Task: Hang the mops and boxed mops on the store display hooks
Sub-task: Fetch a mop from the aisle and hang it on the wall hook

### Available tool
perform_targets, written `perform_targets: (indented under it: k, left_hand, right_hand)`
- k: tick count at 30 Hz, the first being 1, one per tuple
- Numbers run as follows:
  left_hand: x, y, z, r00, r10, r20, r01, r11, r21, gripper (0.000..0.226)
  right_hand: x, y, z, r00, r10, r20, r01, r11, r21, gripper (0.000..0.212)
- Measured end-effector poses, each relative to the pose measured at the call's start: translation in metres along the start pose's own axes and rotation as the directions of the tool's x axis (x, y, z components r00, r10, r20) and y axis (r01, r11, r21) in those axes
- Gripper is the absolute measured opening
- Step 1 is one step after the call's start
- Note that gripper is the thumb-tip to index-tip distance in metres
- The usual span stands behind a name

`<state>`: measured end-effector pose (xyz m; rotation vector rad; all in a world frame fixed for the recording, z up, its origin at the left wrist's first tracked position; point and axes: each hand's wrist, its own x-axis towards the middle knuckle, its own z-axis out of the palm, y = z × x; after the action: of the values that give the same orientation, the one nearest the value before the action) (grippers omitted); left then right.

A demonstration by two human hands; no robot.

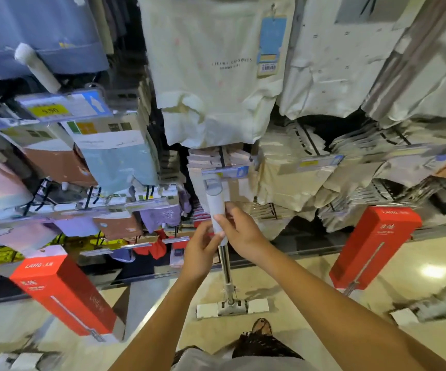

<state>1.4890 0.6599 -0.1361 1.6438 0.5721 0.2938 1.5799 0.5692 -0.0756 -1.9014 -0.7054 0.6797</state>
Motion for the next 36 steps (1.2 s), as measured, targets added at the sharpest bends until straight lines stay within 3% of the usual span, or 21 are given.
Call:
perform_targets:
  k: [7, 12, 15, 20, 24, 26, 31, 36]
  left_hand:
    - [-0.034, 0.000, -0.023, 0.974, 0.107, 0.199, -0.103, 0.994, -0.030, 0.024]
    - [-0.060, 0.027, -0.039, 0.890, 0.216, 0.401, -0.168, 0.974, -0.153, 0.021]
    - [-0.078, 0.043, -0.040, 0.789, 0.298, 0.538, -0.248, 0.955, -0.165, 0.029]
    - [-0.123, 0.066, -0.025, 0.611, 0.334, 0.718, -0.282, 0.939, -0.197, 0.015]
    - [-0.161, 0.083, -0.007, 0.466, 0.369, 0.804, -0.346, 0.912, -0.218, 0.011]
    - [-0.183, 0.087, 0.006, 0.394, 0.372, 0.841, -0.378, 0.899, -0.220, 0.008]
    - [-0.251, 0.079, 0.043, 0.257, 0.335, 0.907, -0.386, 0.896, -0.222, 0.021]
    - [-0.357, 0.061, 0.084, 0.141, 0.255, 0.957, -0.301, 0.931, -0.204, 0.018]
  right_hand:
    - [-0.058, -0.013, 0.034, 0.973, 0.043, -0.226, -0.031, 0.998, 0.060, 0.026]
    - [-0.112, -0.045, 0.051, 0.893, 0.068, -0.446, -0.014, 0.992, 0.122, 0.023]
    - [-0.154, -0.061, 0.052, 0.817, 0.088, -0.570, -0.018, 0.992, 0.127, 0.021]
    - [-0.234, -0.093, 0.059, 0.635, 0.100, -0.766, -0.061, 0.995, 0.079, 0.004]
    - [-0.291, -0.104, 0.063, 0.490, 0.091, -0.867, -0.092, 0.994, 0.053, 0.026]
    - [-0.322, -0.102, 0.066, 0.415, 0.108, -0.904, -0.097, 0.993, 0.074, 0.027]
    - [-0.405, -0.080, 0.077, 0.280, 0.174, -0.944, -0.108, 0.983, 0.149, 0.044]
    - [-0.520, -0.052, 0.101, 0.164, 0.262, -0.951, -0.136, 0.961, 0.242, 0.018]
